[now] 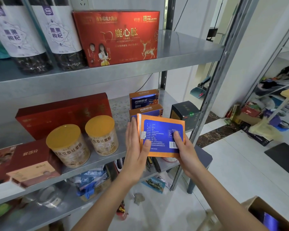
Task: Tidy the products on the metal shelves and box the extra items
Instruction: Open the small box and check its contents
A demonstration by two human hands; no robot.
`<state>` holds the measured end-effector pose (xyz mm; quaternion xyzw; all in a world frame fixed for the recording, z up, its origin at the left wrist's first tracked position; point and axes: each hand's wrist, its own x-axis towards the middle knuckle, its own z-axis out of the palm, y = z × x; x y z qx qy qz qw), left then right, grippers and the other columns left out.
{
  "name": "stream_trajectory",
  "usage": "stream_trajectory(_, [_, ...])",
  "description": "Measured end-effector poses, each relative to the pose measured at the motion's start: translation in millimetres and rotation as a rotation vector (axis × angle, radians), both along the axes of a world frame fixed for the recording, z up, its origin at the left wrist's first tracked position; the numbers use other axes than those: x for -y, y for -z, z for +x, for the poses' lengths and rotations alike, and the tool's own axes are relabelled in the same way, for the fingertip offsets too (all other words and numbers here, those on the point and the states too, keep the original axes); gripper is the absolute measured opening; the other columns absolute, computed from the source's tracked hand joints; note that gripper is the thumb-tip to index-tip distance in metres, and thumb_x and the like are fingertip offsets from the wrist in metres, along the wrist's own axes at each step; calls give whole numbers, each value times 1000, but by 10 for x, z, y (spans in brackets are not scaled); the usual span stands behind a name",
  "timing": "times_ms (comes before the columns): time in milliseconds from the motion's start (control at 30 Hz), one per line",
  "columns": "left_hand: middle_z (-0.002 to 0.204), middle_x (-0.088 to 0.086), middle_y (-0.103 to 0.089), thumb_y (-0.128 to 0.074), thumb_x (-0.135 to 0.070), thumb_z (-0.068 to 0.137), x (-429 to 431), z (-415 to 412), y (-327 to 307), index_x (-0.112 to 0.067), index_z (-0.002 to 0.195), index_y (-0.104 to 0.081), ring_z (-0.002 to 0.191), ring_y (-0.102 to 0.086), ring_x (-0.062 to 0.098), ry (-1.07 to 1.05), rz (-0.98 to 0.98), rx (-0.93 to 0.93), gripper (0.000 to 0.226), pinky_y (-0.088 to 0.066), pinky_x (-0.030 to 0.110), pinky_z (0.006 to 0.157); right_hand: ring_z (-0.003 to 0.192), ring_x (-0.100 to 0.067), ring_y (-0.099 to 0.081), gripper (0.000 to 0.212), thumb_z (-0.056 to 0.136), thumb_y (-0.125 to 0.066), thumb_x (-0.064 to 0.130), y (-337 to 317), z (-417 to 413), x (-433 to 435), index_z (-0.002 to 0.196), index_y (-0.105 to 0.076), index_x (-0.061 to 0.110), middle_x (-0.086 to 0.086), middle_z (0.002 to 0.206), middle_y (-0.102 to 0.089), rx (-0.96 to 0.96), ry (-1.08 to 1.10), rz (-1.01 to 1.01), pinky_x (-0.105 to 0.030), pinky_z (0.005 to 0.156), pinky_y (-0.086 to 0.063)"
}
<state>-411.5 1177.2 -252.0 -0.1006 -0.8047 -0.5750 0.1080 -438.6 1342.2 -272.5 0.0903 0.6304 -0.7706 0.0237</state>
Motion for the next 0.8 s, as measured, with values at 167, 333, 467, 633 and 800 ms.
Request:
stream_trajectory(167, [163,-8,-9,-42,-61,89,53,-72,2,-31,154,-4,148,3,1,-16,-129,24,81,-13,11,114,93,-16,-72,32,92,-54,45,11,18,24,116,-56,24,2,102,-74,7,24,-16,-22,62,-56])
stream_trajectory(333, [159,-6,-26,-52,-45,93,80,-78,32,-35,154,-11,137,-36,5,10,-93,56,74,-43,7,95,91,-15,-72,33,89,-55,47,5,39,27,113,-57,24,1,102,-75,32,40,-30,-22,62,-56])
stream_trajectory(467, [141,-9,-44,-54,-39,94,80,-132,35,-50,145,-20,121,-52,-1,25,94,101,62,-50,14,89,98,-18,-71,42,93,-50,49,-32,28,38,123,-56,21,-2,113,-72,28,-8,-91,-25,66,-57])
stream_trajectory(633, [139,-10,-55,-57,-27,95,283,-312,57,-55,137,-35,117,-60,7,93,401,291,55,-55,34,94,102,-27,-69,52,85,-63,31,-172,34,-112,130,-51,9,-13,120,-68,77,-165,-266,-35,74,-58])
stream_trajectory(800, [150,-4,-31,-57,-26,97,131,-335,-5,-29,153,-23,136,-31,8,-149,-258,118,65,-30,23,101,87,-18,-73,42,80,-75,16,-136,139,-27,118,-58,19,0,102,-75,-35,132,-136,-28,61,-58])
